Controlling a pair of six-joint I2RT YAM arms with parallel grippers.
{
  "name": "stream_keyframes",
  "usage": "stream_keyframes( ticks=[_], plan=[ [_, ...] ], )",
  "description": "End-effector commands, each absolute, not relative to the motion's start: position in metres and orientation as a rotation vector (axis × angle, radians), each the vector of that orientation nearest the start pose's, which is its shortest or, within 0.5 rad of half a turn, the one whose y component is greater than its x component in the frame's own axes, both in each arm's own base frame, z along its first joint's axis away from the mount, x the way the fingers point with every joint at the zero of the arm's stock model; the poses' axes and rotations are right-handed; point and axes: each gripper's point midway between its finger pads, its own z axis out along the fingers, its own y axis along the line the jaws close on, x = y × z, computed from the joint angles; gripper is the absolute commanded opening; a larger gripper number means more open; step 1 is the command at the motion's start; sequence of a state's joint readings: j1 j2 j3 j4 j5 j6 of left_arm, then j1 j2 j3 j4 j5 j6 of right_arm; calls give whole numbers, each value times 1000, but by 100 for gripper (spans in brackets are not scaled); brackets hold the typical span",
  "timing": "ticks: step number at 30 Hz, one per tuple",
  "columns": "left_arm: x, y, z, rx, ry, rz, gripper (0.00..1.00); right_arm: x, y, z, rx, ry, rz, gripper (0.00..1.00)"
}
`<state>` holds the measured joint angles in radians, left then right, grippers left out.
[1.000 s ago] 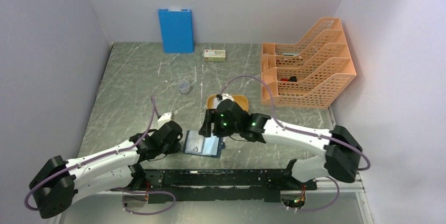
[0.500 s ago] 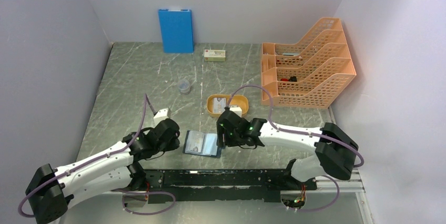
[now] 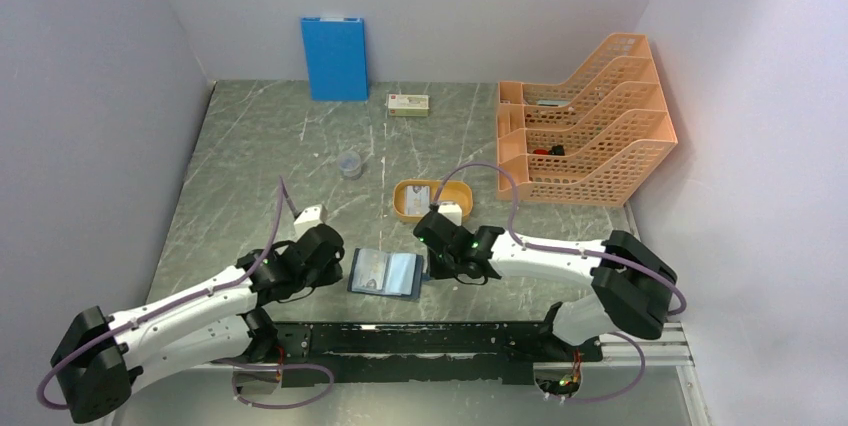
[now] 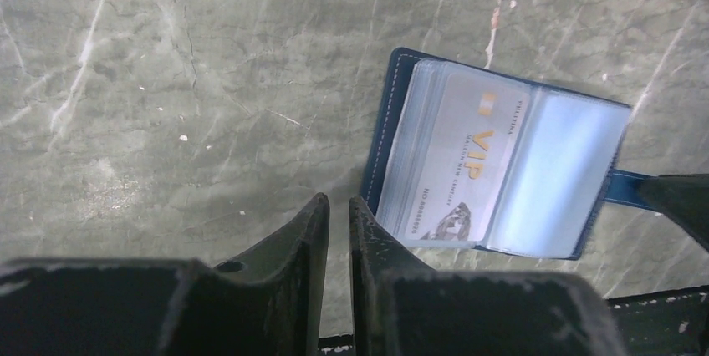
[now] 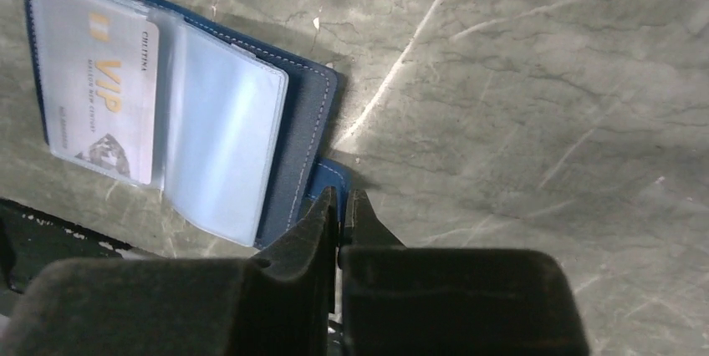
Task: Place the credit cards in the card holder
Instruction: Close the card holder at the center of the board.
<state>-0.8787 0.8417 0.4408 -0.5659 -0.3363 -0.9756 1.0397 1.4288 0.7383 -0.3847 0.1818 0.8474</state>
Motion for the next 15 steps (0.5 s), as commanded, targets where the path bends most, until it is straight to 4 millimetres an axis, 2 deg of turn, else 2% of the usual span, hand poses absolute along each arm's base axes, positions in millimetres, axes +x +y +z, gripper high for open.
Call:
stream_keyframes(
  ticks=[1, 5, 7, 10, 15],
  plan=[
    [157, -149, 31, -231, 2503, -331, 19, 166, 252, 50, -202, 2573, 405, 0],
    [155, -158, 16, -218, 2534, -369, 17, 169, 246, 82, -252, 2481, 447, 0],
    [152, -168, 10, -188, 2555, -420, 15, 167, 249, 99, -298, 2432, 511, 0],
    [149, -184, 2, -145, 2588, -493, 13, 161, 264, 120, -380, 2372, 651, 0],
    [147, -211, -1, -97, 2610, -633, 11, 153, 291, 140, -438, 2306, 848, 0]
  ],
)
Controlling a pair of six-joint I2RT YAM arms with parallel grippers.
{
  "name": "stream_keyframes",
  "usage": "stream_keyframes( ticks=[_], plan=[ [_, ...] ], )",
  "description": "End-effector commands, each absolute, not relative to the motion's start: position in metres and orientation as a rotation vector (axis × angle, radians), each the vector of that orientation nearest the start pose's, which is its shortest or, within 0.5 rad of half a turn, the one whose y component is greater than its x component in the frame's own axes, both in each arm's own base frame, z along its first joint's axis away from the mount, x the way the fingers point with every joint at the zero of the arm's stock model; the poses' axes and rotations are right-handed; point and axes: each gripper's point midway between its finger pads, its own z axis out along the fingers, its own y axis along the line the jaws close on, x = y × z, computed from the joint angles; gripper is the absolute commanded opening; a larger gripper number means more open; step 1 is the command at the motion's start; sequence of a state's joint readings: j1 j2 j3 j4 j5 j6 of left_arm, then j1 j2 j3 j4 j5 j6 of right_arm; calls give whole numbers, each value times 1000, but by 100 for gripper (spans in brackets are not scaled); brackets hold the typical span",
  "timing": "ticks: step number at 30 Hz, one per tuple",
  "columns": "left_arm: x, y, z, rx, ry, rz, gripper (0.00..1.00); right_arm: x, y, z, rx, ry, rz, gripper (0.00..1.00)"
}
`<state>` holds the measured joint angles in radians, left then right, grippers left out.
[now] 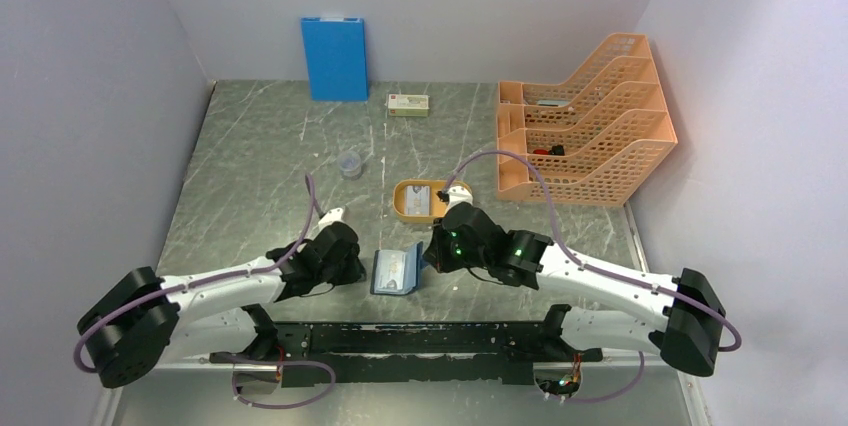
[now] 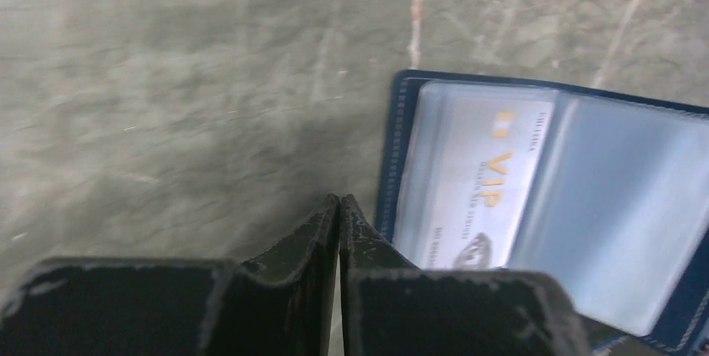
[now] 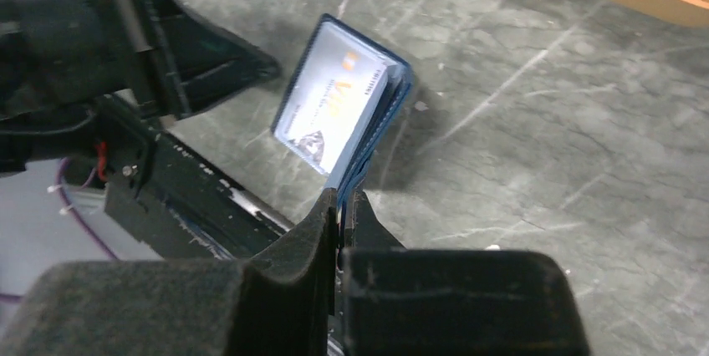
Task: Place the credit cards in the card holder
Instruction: Close the card holder at the center of the board.
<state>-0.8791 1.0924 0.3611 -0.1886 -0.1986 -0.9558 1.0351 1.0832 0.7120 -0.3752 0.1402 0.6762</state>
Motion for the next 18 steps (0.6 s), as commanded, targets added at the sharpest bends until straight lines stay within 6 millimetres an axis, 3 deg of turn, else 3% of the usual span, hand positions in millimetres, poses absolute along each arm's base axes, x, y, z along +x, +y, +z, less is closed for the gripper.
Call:
stream_keyframes(
  ticks=[1, 9, 18],
  plan=[
    [147, -213, 0, -93, 2610, -639, 11, 153, 295, 142, -443, 2301, 872, 0],
    [153, -207, 9, -78, 2586, -586, 11, 152, 335, 145, -464, 2280, 1043, 0],
    [150, -200, 6, -82, 2607, -538, 10, 155, 364, 124, -453, 2313, 1131, 0]
  ],
)
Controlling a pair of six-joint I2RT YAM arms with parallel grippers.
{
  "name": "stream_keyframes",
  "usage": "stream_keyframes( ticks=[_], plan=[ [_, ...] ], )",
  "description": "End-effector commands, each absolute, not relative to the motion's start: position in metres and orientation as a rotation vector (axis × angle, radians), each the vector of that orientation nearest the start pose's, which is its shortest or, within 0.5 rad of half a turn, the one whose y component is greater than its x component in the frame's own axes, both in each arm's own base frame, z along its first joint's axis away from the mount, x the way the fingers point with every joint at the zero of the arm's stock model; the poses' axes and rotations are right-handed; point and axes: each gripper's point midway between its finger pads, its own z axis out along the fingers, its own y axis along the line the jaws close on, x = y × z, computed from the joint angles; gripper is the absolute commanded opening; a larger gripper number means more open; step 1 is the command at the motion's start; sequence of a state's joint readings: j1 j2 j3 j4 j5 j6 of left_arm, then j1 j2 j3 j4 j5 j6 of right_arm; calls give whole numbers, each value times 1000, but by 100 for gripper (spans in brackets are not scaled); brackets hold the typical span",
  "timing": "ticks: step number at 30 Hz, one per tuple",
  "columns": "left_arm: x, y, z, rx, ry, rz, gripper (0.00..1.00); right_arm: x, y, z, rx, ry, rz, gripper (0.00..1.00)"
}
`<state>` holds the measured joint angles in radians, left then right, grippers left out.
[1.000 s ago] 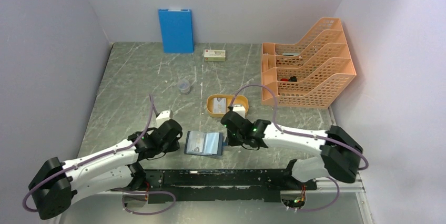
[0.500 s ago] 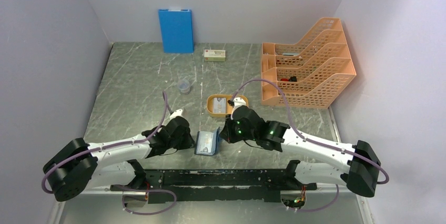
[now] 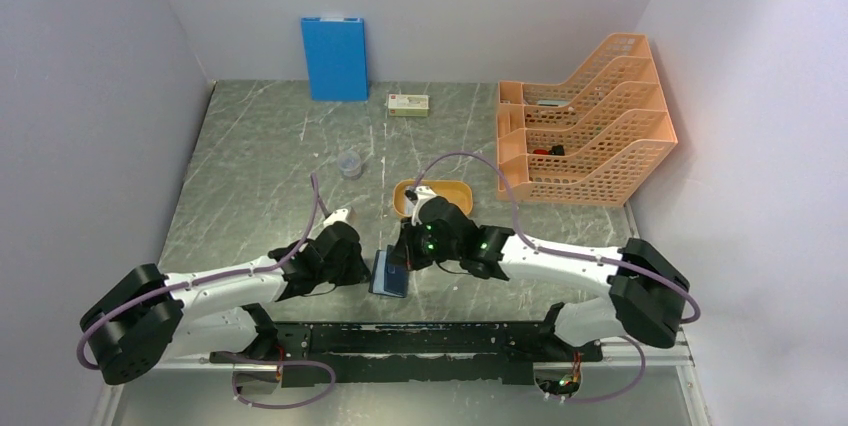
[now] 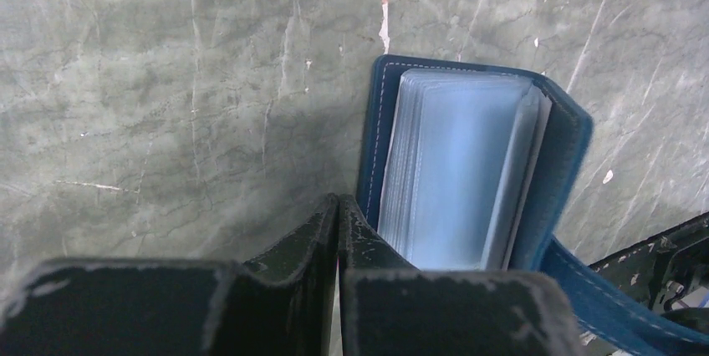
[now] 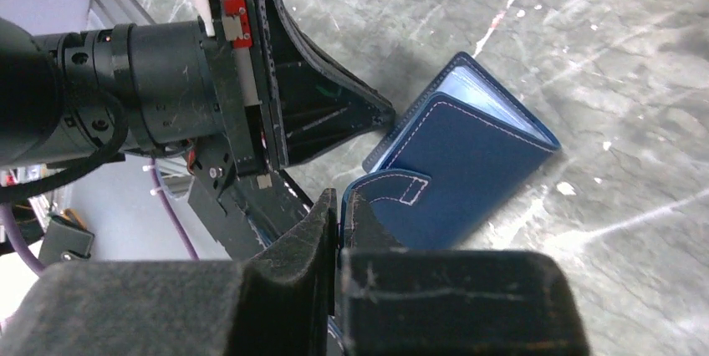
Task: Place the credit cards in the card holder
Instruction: Close the card holder at the center of the board.
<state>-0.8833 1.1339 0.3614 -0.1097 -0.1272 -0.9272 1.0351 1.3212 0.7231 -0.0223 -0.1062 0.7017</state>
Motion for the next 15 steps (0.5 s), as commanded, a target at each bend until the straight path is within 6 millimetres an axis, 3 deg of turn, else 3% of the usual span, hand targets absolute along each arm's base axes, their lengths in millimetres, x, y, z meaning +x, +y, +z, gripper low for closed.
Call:
stream_keyframes(
  ticks=[1, 12, 13, 15],
  plan=[
    [151, -196, 8, -90, 2604, -518, 10, 156, 367, 122, -449, 2317, 1135, 0],
    [158, -162, 56, -272, 2487, -430, 15, 157, 403, 76, -474, 2458, 1139, 0],
    [158, -161, 62, -287, 2474, -440, 15, 155, 406, 72, -489, 2472, 1146, 3],
    [159, -159, 71, -306, 2446, -460, 17, 152, 412, 69, -511, 2488, 1154, 24]
  ],
)
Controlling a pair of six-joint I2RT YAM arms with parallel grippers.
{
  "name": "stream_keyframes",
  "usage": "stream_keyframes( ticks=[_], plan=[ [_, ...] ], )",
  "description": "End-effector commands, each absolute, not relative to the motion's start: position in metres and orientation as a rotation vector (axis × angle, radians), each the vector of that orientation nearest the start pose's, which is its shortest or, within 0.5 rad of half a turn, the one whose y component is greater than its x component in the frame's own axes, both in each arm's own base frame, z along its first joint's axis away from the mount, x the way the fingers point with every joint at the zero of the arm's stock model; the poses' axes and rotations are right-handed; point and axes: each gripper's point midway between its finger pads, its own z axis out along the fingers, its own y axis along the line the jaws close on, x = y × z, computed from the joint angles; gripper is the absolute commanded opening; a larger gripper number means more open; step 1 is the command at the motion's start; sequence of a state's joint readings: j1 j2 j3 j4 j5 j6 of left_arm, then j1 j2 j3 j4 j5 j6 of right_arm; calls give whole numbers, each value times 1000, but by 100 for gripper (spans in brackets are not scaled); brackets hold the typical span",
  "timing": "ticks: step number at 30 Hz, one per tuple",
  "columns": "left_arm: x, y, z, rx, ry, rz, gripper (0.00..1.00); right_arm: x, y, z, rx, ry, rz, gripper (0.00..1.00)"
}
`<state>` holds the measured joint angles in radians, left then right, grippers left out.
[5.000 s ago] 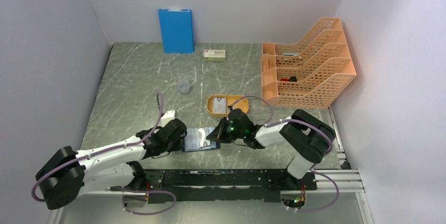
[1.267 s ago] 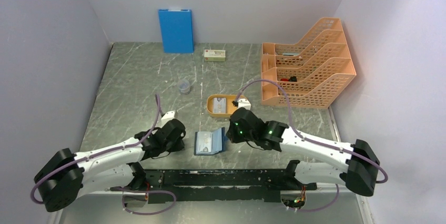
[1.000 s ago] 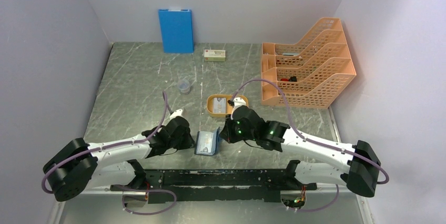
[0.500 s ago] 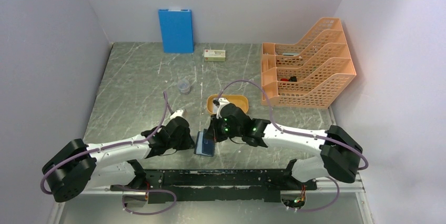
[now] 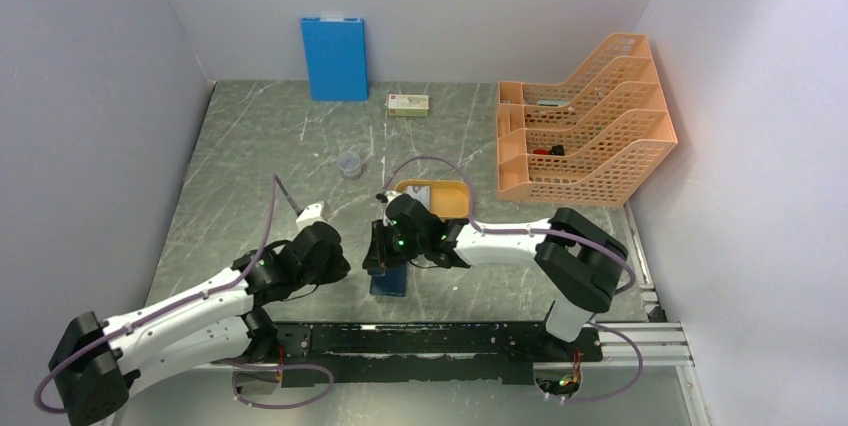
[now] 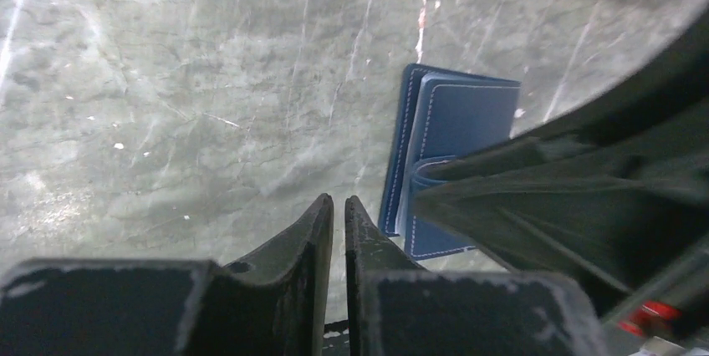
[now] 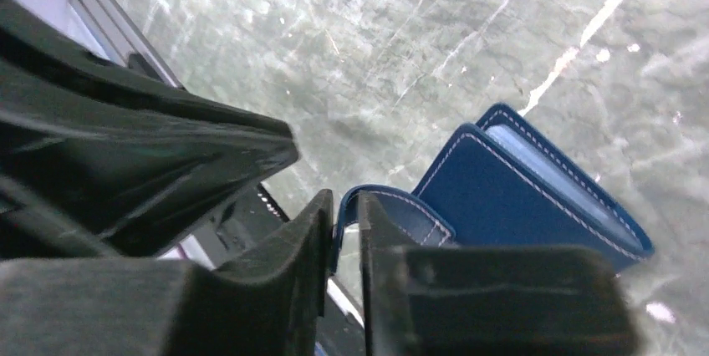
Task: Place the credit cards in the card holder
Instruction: Close the card holder at the center of the board.
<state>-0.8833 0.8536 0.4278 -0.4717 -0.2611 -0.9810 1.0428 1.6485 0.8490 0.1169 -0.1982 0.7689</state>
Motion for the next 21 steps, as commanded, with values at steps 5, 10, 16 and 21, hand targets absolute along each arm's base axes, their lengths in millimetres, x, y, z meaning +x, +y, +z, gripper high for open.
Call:
stream_keyframes(
  ticks=[5, 10, 16, 21],
  plan=[
    [160, -148, 84, -336, 2400, -443, 22, 151, 421, 97, -508, 2442, 1208, 60],
    [162, -145, 97, -347, 2359, -462, 27, 151, 420, 151, -536, 2357, 1254, 69],
    [170, -153, 117, -258, 2293, -520, 35, 158, 370, 182, -485, 2314, 1054, 67],
    [178, -169, 146, -190, 2168, -663, 45, 152, 302, 127, -326, 2381, 843, 55]
  ],
)
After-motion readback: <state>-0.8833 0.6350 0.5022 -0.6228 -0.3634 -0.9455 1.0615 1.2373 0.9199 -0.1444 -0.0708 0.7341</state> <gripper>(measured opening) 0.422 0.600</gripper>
